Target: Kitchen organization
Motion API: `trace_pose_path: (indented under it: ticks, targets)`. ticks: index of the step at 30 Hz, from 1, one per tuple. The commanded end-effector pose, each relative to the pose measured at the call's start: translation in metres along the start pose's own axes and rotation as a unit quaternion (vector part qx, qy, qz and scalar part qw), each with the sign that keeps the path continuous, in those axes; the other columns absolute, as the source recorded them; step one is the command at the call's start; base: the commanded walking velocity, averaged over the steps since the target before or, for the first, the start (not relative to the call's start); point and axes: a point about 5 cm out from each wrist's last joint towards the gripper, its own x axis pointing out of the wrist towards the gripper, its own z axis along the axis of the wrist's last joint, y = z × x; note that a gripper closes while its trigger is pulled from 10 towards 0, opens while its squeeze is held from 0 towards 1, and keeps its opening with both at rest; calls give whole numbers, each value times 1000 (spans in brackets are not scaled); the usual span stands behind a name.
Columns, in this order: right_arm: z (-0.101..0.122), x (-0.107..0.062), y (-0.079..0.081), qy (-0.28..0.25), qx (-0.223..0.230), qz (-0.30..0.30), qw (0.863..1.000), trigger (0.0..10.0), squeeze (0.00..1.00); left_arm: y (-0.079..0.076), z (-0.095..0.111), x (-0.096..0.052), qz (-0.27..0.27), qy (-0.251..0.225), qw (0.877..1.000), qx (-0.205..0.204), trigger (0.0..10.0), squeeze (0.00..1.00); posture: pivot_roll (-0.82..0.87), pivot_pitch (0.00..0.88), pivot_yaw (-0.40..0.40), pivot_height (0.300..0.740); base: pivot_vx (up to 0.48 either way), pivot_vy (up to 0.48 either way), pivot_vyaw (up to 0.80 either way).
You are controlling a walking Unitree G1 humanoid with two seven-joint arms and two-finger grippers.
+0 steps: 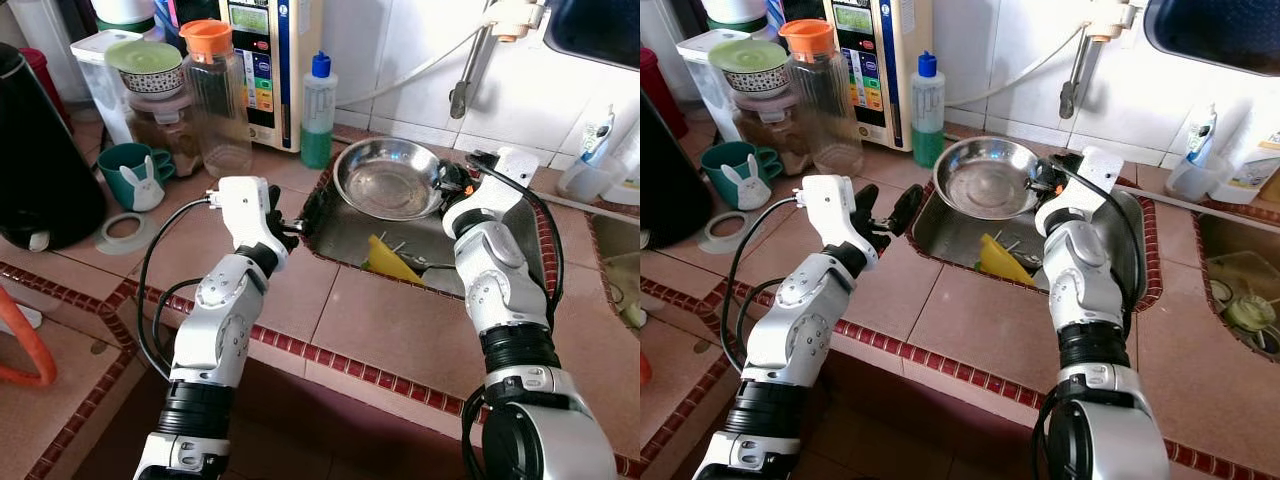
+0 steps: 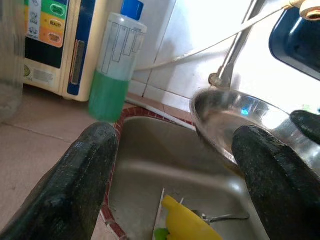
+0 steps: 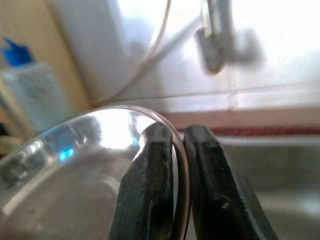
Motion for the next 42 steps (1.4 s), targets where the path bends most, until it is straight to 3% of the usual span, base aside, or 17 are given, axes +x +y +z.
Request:
trace_pose_path:
  ticks: [1,7,8,9,12,16,26,29,30,42]
  targets:
    - [7,5,-16,-12,-61,-36,997,0,0,-4,2,-3,-7,0,1000,11,10000,0,218,0,-29,740,0,0,0]
    - [2,6,-38,6,-129,-72,989,0,0,-7,0,-10,-11,6,1000,19,10000,0,249,0,-35,740,0,0,0]
    - [1,6,-41,10,-134,-79,988,7059,0,-7,-1,-12,-13,9,1000,19,10000,0,263,0,-38,740,0,0,0]
    - [0,6,-46,15,-144,-89,985,10000,0,-8,-3,-16,-17,13,1000,22,10000,0,270,0,-37,740,0,0,0]
    - [-2,5,-52,25,-180,-101,978,10000,0,-10,-5,-21,-26,20,999,31,10000,0,281,0,-38,740,0,0,0]
    - [-15,-1,-60,51,-273,-103,955,10000,0,-15,-4,-25,-43,25,998,50,10000,0,303,0,-31,740,0,0,0]
    - [-38,-10,-59,92,-370,-65,922,10000,0,-13,1,-29,-46,30,997,61,10000,0,326,0,-10,740,0,0,0]
    - [-41,-10,-57,98,-381,-52,918,10000,8,-13,1,-29,-46,31,997,62,10000,0,326,0,-9,740,0,0,0]
    - [-44,-11,-56,103,-388,-47,915,10000,396,-14,1,-30,-47,33,996,63,10000,0,329,0,-7,740,0,0,0]
    - [-62,-17,-48,144,-394,6,908,10000,357,-18,-1,-31,-57,39,995,67,10000,0,334,0,-4,740,0,0,0]
